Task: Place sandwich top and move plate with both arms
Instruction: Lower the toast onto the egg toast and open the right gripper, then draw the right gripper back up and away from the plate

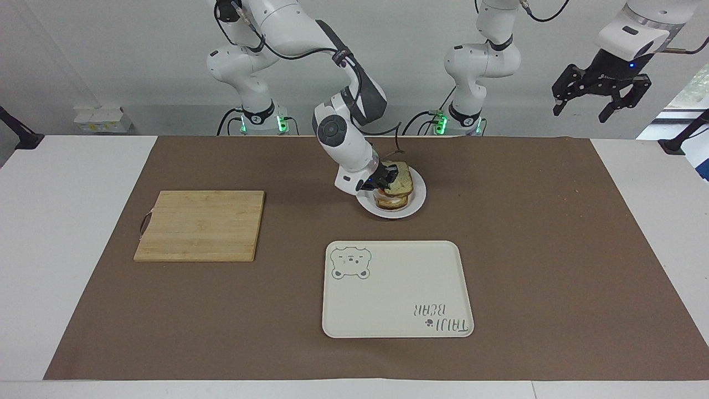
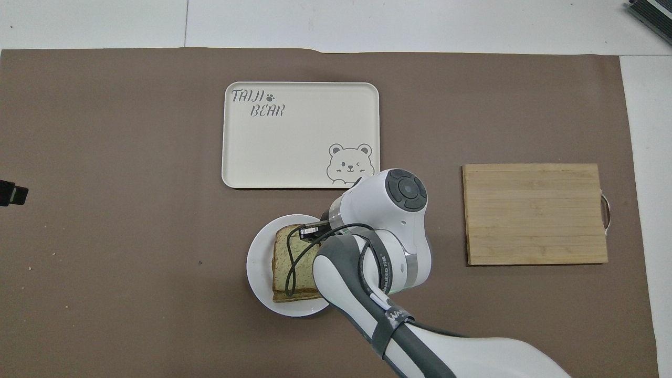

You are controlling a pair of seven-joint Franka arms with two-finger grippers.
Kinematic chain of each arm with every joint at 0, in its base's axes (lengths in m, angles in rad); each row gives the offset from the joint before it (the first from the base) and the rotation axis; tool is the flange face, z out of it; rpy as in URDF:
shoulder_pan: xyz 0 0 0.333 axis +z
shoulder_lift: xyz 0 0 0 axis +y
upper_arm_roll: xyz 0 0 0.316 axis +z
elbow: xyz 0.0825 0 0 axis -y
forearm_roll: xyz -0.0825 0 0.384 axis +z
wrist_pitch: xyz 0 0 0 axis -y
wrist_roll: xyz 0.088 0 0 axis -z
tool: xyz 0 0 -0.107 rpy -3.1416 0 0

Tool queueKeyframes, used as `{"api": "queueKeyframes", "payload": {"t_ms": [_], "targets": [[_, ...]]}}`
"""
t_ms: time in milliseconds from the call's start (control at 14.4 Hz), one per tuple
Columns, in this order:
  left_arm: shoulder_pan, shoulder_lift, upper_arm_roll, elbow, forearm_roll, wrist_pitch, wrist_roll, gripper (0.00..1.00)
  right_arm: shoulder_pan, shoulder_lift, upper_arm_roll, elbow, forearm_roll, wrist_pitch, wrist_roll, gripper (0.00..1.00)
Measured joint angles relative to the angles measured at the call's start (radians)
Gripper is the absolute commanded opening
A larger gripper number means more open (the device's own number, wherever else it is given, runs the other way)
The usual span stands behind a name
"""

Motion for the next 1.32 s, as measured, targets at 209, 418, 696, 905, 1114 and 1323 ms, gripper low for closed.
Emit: {"api": "queueKeyframes", "payload": {"t_ms": [209, 418, 696, 905, 1114, 1323], "targets": [[0.000, 0.000, 0.000, 0.000, 0.000, 0.000, 0.000, 1.00, 0.007, 0.000, 0.001, 0.002, -0.006, 0.015, -0.001, 1.00], [0.000, 0.000, -0.001, 0.000, 0.000, -0.006, 0.000, 1.00, 0.011, -0.001, 0.001, 0.005, -0.104, 0.078, -0.002, 1.00], [0.000, -0.001, 0.002, 0.000, 0.000, -0.018, 0.000, 1.00, 0.003, -0.015, -0.016, 0.016, -0.241, 0.091, 0.009, 1.00], [0.001, -0.003, 0.004, 0.000, 0.000, -0.028, 0.000, 1.00, -0.014, -0.041, -0.044, 0.018, -0.309, 0.089, 0.010, 1.00], [0.002, -0.004, 0.005, 0.000, 0.000, -0.031, 0.000, 1.00, -0.071, -0.089, -0.050, 0.018, -0.386, 0.034, 0.010, 1.00], [0.003, -0.006, 0.008, -0.002, 0.000, -0.034, -0.001, 1.00, -0.141, -0.146, -0.051, 0.020, -0.419, -0.056, 0.010, 1.00]]}}
